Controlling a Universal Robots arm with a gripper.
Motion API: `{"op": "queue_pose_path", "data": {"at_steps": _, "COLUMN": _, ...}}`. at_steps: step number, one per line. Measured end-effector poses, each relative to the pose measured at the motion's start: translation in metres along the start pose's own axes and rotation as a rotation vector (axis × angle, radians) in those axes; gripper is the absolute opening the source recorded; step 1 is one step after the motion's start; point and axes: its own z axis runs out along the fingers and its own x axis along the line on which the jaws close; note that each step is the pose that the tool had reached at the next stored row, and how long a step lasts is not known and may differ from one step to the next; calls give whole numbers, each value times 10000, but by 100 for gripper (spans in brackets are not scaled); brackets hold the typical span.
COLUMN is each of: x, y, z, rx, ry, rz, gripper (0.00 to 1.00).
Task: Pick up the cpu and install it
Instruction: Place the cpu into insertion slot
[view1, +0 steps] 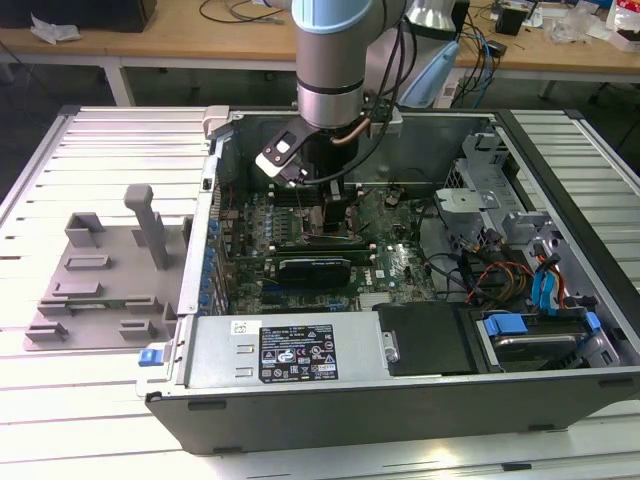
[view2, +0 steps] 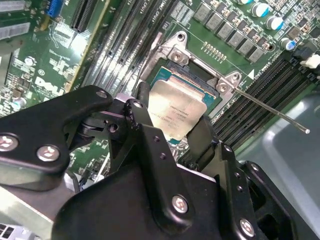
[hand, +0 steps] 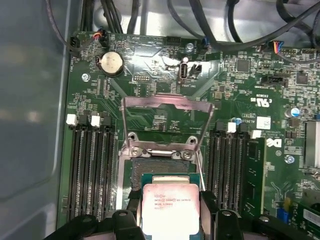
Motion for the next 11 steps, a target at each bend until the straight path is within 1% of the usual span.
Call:
{"op": "queue_pose_path", "data": {"at_steps": 1, "x": 16, "y": 0, "z": 6, "rx": 4, "ry": -70, "rz": -3, "gripper": 55}}
{"op": "queue_pose_path", "data": {"at_steps": 2, "x": 20, "y": 1, "z": 10, "rx": 11, "ry": -196, "rz": -11, "gripper": 55}}
{"op": "queue_pose_path", "data": {"at_steps": 3, "x": 21, "y": 1, "z": 11, "rx": 16, "ry": -287, "rz": -16, "gripper": 55}}
{"op": "queue_pose_path", "data": {"at_steps": 4, "x": 22, "y": 1, "z": 12, "rx": 18, "ry": -325, "rz": -19, "gripper": 55}}
{"op": "queue_pose_path", "data": {"at_steps": 6, "x": 22, "y": 1, "z": 12, "rx": 17, "ry": -338, "rz": -20, "gripper": 55}}
{"op": "queue_pose_path", "data": {"at_steps": 7, "x": 22, "y": 0, "z": 14, "rx": -9, "ry": -341, "rz": -16, "gripper": 55}}
{"op": "queue_pose_path", "data": {"at_steps": 8, "x": 23, "y": 0, "z": 27, "rx": -121, "ry": -346, "rz": -13, "gripper": 55}}
{"op": "queue_pose_path", "data": {"at_steps": 11, "x": 23, "y": 0, "z": 28, "rx": -126, "ry": -345, "rz": -14, "gripper": 55}}
